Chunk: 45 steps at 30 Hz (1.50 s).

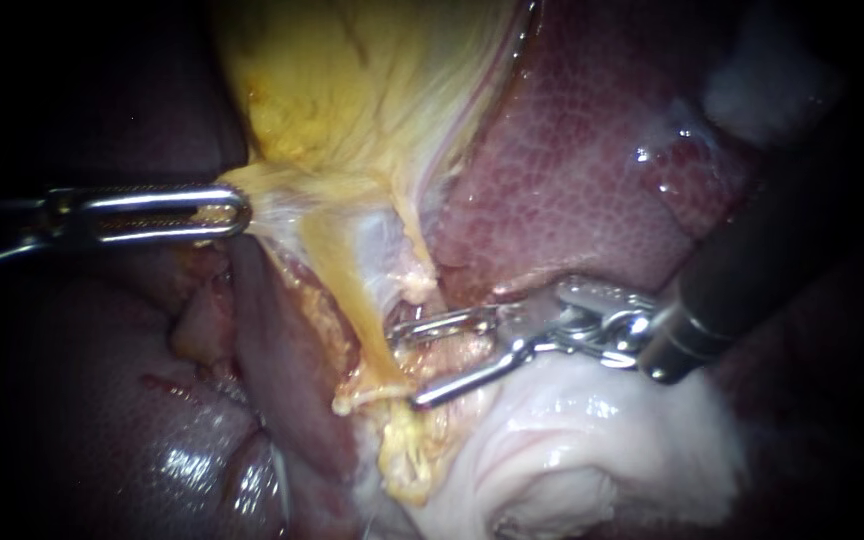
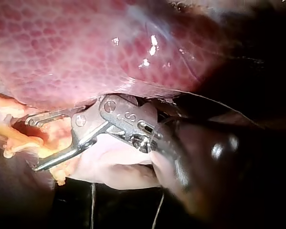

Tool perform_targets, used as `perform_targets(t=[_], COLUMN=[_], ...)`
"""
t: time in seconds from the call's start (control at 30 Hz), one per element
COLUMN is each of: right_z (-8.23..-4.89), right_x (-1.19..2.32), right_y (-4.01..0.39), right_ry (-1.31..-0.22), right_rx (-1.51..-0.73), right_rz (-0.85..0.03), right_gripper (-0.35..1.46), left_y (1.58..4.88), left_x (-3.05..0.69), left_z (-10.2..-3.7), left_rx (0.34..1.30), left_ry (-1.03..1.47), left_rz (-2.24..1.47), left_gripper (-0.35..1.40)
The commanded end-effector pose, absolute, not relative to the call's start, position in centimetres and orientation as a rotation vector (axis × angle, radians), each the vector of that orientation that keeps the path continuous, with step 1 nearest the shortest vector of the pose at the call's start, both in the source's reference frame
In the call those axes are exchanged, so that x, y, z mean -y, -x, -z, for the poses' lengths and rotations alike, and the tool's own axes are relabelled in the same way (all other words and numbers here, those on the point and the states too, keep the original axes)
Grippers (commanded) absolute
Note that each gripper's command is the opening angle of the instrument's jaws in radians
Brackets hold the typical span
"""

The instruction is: Going back first clip left tube

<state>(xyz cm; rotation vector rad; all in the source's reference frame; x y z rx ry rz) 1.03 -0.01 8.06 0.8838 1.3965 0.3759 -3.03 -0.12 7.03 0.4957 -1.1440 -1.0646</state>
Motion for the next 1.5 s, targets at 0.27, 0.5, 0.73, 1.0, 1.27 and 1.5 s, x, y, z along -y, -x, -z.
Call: perform_targets(t=[0.27,0.5,0.73,1.0,1.27,1.5], right_z=[-7.39,-7.08,-7.02,-7.04,-7.02,-7.01], right_x=[-0.34,-0.44,-0.35,-0.30,-0.30,-0.29], right_y=[-0.52,-0.28,-0.28,-0.30,-0.31,-0.32], right_ry=[-0.793,-0.759,-0.747,-0.742,-0.741,-0.741], right_rx=[-1.412,-1.390,-1.387,-1.386,-1.387,-1.387], right_rz=[-0.343,-0.319,-0.306,-0.305,-0.306,-0.306], right_gripper=[0.60,0.60,0.60,0.60,0.60,0.60], left_y=[3.05,3.10,3.45,4.03,4.14,4.15], left_x=[0.14,0.15,0.37,0.58,0.58,0.58], left_z=[-7.05,-7.09,-7.40,-7.71,-7.74,-7.74], left_rx=[1.144,1.144,1.156,1.156,1.153,1.153], left_ry=[-0.493,-0.488,-0.493,-0.520,-0.529,-0.529], left_rz=[1.065,1.066,1.039,0.998,0.986,0.986], left_gripper=[-0.35,-0.35,-0.35,-0.35,-0.35,-0.35])
